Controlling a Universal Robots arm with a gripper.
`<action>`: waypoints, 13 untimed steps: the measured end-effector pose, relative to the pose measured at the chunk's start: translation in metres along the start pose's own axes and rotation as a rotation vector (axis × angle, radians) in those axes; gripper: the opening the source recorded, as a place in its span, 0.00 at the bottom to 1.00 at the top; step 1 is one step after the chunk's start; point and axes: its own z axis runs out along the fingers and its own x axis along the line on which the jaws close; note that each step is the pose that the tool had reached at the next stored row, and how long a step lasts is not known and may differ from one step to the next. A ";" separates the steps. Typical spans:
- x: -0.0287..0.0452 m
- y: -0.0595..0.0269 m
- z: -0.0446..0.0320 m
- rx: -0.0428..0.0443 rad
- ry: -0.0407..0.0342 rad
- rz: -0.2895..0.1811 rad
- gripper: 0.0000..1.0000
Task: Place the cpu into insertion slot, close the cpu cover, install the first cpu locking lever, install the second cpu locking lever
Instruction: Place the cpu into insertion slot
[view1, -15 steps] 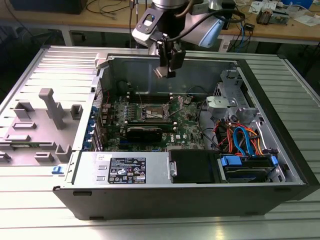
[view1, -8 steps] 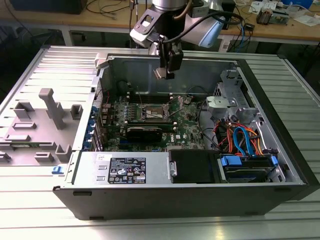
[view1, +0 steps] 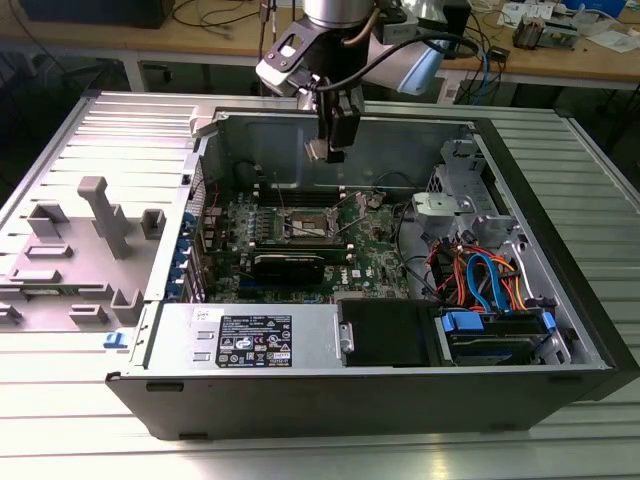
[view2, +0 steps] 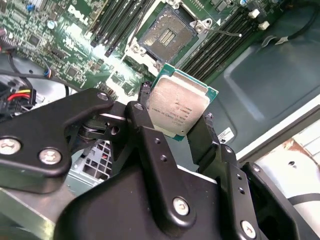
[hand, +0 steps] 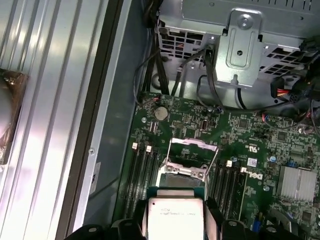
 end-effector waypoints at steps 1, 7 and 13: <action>0.0000 0.0000 0.0008 0.0013 -0.0003 0.009 0.54; -0.0042 -0.0010 0.0036 0.0102 -0.0007 0.038 0.54; -0.0046 -0.0011 0.0064 0.0117 -0.0031 0.109 0.54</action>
